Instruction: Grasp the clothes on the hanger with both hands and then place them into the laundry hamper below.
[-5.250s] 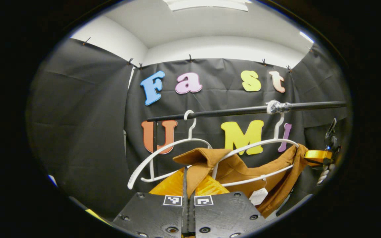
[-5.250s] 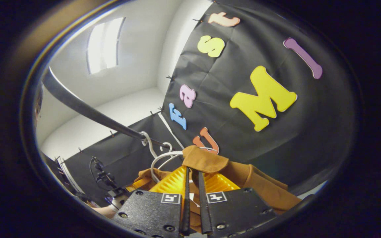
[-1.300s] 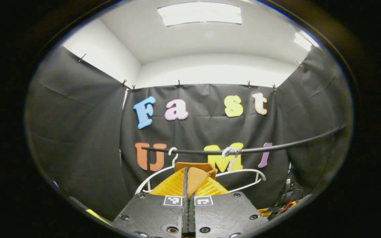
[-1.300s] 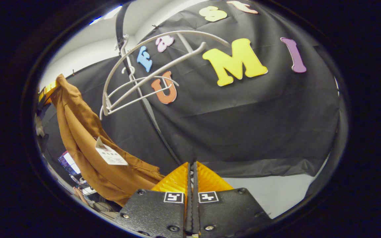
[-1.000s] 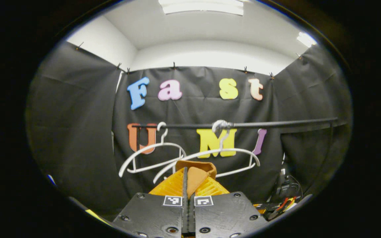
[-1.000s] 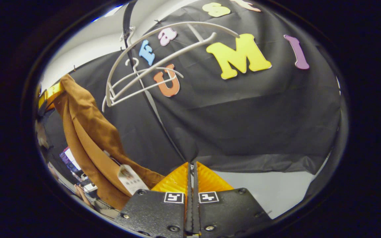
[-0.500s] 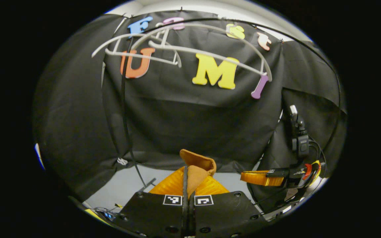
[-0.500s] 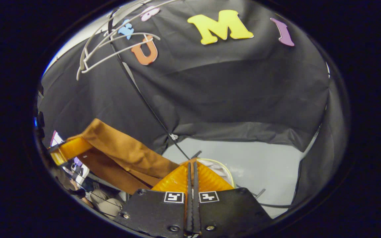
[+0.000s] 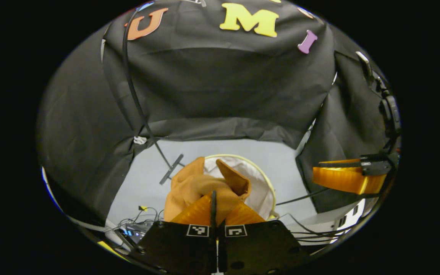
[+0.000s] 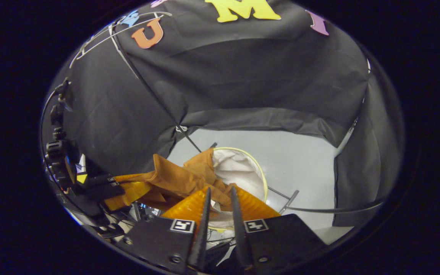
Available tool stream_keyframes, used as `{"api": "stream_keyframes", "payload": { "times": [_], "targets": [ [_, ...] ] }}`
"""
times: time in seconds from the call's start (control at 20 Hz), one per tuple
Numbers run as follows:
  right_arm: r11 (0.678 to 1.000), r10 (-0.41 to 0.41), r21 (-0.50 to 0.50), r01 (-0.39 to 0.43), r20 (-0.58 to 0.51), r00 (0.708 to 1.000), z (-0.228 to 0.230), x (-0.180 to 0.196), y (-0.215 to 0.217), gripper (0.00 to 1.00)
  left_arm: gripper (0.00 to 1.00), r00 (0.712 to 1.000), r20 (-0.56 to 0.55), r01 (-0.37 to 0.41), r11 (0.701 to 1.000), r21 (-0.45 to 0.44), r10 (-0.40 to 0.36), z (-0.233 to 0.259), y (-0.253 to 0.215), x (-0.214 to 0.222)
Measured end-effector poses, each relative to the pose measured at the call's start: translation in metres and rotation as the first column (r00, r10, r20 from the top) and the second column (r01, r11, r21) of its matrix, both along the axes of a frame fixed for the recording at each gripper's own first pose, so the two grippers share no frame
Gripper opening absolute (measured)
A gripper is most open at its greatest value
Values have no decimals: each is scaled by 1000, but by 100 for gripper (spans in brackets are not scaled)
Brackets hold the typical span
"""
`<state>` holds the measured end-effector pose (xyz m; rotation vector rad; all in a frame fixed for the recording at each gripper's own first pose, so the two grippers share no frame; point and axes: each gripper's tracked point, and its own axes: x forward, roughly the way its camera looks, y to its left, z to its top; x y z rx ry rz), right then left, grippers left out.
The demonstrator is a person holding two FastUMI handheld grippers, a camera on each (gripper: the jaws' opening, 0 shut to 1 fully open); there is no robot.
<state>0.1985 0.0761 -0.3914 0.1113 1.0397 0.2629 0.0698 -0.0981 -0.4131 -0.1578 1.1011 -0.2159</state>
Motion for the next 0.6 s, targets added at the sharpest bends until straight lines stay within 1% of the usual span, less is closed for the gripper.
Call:
{"api": "stream_keyframes", "payload": {
  "times": [0.1, 0.15, 0.2, 0.25, 0.3, 0.35, 0.4, 0.45, 0.5, 0.6],
  "targets": [
    [1000, -14, -9, 14, -1, 1000, 0, -4, 1, 52, 5, 1000, -12, 26, 1000, 10, -26, -1, 4, -7],
    [1000, -15, -13, 15, 5, 1000, 2, -6, 2, 52, 6, 999, 0, 35, 999, 14, -35, -2, 6, -1],
    [1000, -17, -23, 17, 11, 1000, 2, -6, 0, 55, 30, 999, 20, 45, 999, 15, -45, 0, 7, 6],
    [999, -22, -29, 23, 17, 1000, 5, -4, -1, 62, 53, 998, 35, 53, 998, 16, -54, 2, 8, 8],
    [999, -25, -29, 26, 24, 999, 5, -5, 1, 63, 77, 997, 45, 55, 998, 25, -56, 17, 12, 12],
    [999, -25, -36, 26, 25, 999, 6, -5, 1, 65, 100, 997, 52, 53, 998, 34, -55, 12, 14, 10],
    [999, -23, -49, 25, 29, 999, 6, -7, -2, 64, 99, 997, 56, 56, 998, 38, -58, 11, 14, 10],
    [998, -18, -59, 20, 36, 999, 8, -10, -1, 68, 98, 996, 59, 61, 997, 40, -64, 12, 16, 9],
    [998, -14, -68, 17, 43, 999, 11, -11, -1, 79, 98, 996, 64, 62, 997, 43, -65, 14, 17, 8],
    [997, -5, -82, 10, 54, 999, 15, -15, 2, 79, 98, 996, 67, 54, 998, 45, -57, 15, 21, 4]
  ]
}}
